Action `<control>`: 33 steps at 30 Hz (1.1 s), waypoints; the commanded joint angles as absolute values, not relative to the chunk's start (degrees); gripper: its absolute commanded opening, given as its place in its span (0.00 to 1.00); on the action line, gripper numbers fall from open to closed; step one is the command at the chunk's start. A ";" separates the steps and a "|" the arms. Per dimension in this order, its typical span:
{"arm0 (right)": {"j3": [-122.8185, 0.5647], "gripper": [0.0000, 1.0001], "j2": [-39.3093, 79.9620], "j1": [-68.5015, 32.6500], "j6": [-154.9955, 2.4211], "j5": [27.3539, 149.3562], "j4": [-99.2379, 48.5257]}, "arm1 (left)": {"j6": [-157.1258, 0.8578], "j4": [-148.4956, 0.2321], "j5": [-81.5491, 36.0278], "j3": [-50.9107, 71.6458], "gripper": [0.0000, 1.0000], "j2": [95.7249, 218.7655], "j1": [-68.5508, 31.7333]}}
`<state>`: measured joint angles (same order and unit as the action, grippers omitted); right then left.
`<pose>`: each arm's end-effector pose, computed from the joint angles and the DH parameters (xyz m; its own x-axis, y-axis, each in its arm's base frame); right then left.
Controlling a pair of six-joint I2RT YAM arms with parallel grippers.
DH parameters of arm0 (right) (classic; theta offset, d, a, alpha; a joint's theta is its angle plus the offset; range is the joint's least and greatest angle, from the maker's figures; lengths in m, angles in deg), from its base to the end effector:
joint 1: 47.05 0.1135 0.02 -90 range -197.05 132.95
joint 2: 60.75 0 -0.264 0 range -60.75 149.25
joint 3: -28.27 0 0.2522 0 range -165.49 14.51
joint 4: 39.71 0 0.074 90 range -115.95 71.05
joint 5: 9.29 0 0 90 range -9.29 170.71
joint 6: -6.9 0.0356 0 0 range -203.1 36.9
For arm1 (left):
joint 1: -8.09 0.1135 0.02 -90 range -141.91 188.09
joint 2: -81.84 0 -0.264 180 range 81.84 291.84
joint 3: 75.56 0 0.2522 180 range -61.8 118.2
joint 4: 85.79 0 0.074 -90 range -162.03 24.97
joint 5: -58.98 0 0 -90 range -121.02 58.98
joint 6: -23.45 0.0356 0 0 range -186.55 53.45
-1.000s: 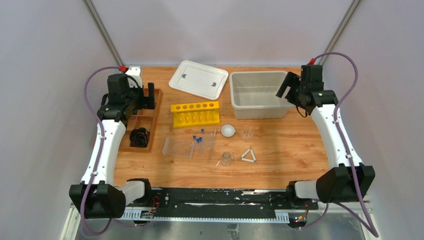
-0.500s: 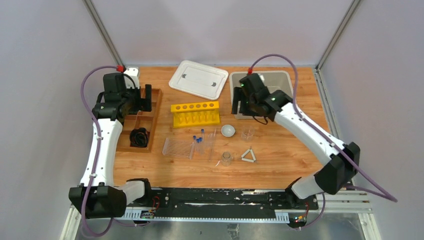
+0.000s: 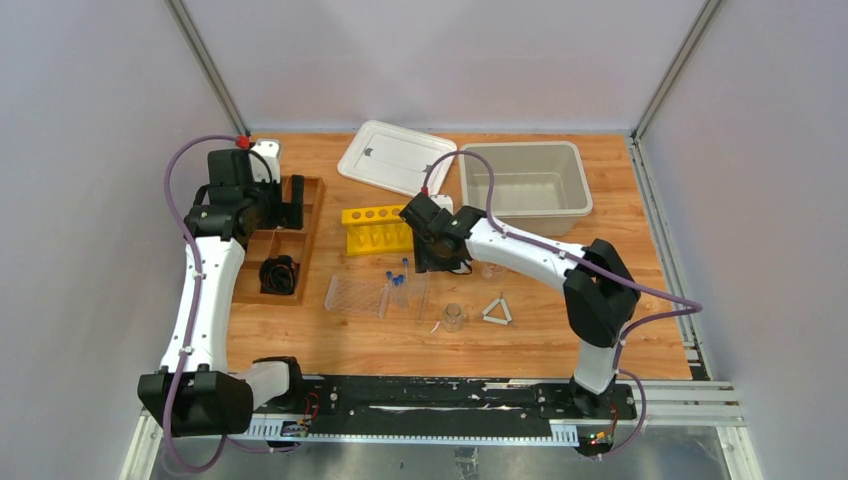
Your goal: Organize the chemistry lab equipment
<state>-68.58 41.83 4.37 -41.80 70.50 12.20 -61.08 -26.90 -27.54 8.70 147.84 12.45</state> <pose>0.2461 0.2984 0.2539 -0.8645 -0.0421 -0.5009 -0.1859 0.9526 0.2408 0.2347 0.0157 0.3624 -0.6492 0.0459 -0.7592 0.0321 0.9989 0.0330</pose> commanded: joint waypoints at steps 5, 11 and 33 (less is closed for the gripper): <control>-69.34 0.43 47.91 7.31 -38.09 67.29 9.43 | -59.98 -24.71 -25.28 11.47 1.00 146.48 12.84; -68.04 0.36 50.21 7.50 -36.94 65.70 8.58 | -60.23 -23.88 -25.00 12.16 1.00 146.39 12.83; -66.55 0.27 55.70 6.45 -35.99 64.94 6.49 | -59.72 -23.15 -23.71 12.28 1.00 145.41 12.81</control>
